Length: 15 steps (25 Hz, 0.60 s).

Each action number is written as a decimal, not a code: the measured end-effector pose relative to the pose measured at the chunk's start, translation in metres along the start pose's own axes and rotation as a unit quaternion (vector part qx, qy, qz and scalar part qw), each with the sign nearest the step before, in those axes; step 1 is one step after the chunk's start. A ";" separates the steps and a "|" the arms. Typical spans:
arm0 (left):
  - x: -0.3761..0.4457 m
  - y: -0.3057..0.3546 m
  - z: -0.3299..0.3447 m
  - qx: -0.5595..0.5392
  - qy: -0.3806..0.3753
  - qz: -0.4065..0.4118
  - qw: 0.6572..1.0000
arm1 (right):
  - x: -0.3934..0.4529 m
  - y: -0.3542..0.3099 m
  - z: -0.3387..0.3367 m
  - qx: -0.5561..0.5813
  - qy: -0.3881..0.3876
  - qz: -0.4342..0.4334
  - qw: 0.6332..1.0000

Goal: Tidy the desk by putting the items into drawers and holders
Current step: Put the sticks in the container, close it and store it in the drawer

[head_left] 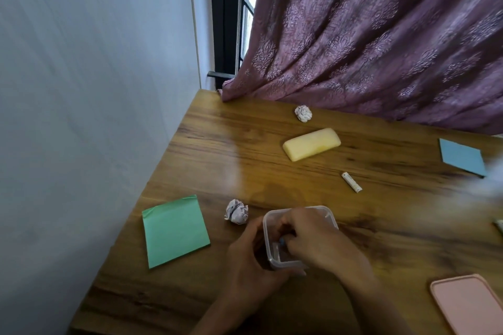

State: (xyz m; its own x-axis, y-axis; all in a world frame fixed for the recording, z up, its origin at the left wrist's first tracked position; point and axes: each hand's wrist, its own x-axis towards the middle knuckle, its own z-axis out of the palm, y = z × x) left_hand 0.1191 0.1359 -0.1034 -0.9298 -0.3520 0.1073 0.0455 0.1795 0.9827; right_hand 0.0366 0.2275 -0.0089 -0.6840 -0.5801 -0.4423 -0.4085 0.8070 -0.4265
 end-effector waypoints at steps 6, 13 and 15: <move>0.012 0.000 0.007 -0.019 0.007 -0.022 1.000 | -0.022 0.034 -0.072 0.154 0.333 0.014 0.930; 0.028 0.012 0.007 -0.037 -0.052 -0.071 0.995 | 0.073 0.115 -0.054 -0.022 0.266 0.236 0.934; 0.031 0.015 0.007 -0.033 -0.049 -0.073 0.996 | 0.074 0.114 -0.051 -0.032 0.282 0.236 0.929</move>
State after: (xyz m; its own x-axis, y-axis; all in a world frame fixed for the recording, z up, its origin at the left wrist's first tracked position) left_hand 0.0885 0.1340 -0.0869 -0.9594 -0.2775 -0.0501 -0.0725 0.0710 0.9948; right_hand -0.0911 0.2820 -0.0499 -0.9968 -0.0246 -0.0762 -0.0060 0.9720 -0.2350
